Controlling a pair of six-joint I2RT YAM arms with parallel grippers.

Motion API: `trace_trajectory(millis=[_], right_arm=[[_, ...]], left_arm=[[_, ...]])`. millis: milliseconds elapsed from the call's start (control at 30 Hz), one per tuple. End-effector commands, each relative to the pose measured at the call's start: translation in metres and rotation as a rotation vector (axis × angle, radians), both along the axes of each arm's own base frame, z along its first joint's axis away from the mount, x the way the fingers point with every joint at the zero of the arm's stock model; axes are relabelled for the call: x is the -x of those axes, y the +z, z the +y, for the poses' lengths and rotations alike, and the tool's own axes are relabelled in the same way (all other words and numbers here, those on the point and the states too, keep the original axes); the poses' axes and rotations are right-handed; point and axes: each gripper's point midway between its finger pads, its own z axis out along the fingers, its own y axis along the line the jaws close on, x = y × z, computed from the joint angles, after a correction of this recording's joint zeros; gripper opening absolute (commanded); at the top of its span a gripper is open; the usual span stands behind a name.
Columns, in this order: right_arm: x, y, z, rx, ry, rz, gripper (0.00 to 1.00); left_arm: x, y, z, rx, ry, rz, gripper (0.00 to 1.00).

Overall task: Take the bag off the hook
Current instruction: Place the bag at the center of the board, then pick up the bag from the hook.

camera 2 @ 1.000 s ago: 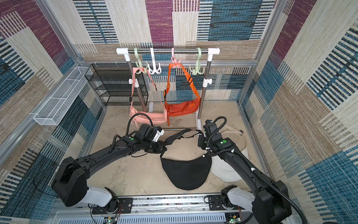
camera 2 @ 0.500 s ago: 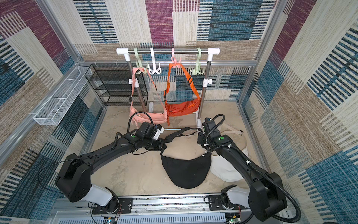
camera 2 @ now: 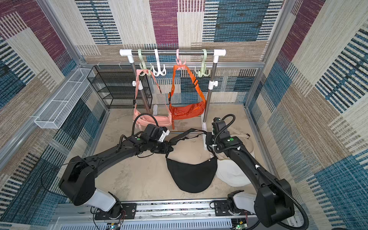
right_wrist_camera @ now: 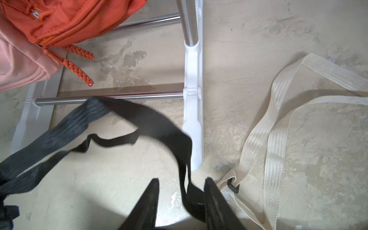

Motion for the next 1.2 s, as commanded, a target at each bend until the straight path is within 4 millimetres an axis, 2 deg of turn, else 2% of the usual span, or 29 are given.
trace_trajectory(millis=[0, 133, 333, 533, 667, 800, 933, 1067, 1167], right_arm=[[0.000, 0.015, 0.000, -0.020, -0.011, -0.027, 0.54], [-0.002, 0.040, -0.001, -0.025, -0.017, -0.065, 0.57], [-0.012, 0.090, 0.010, -0.084, 0.017, -0.157, 0.57], [-0.031, 0.154, 0.027, -0.121, 0.110, -0.356, 0.56], [-0.051, 0.179, 0.038, -0.089, 0.184, -0.468, 0.56], [-0.078, 0.188, 0.049, -0.021, 0.253, -0.537, 0.57], [-0.108, 0.184, 0.051, 0.105, 0.282, -0.597, 0.64], [-0.137, 0.177, 0.051, 0.196, 0.280, -0.620, 0.63], [-0.148, 0.182, 0.052, 0.217, 0.273, -0.660, 0.61]], left_arm=[[-0.003, 0.008, 0.005, -0.032, 0.001, -0.028, 0.36], [-0.008, 0.029, 0.012, -0.043, 0.019, -0.085, 0.48], [-0.012, 0.061, 0.024, -0.058, 0.038, -0.179, 0.50], [-0.016, 0.102, 0.030, -0.035, 0.016, -0.338, 0.48], [-0.032, 0.135, 0.028, -0.044, 0.007, -0.480, 0.51], [-0.059, 0.158, 0.022, -0.078, 0.009, -0.600, 0.53], [-0.094, 0.171, 0.018, -0.134, 0.048, -0.679, 0.55], [-0.129, 0.176, 0.011, -0.154, 0.073, -0.682, 0.48], [-0.149, 0.181, 0.005, -0.150, 0.085, -0.699, 0.45]])
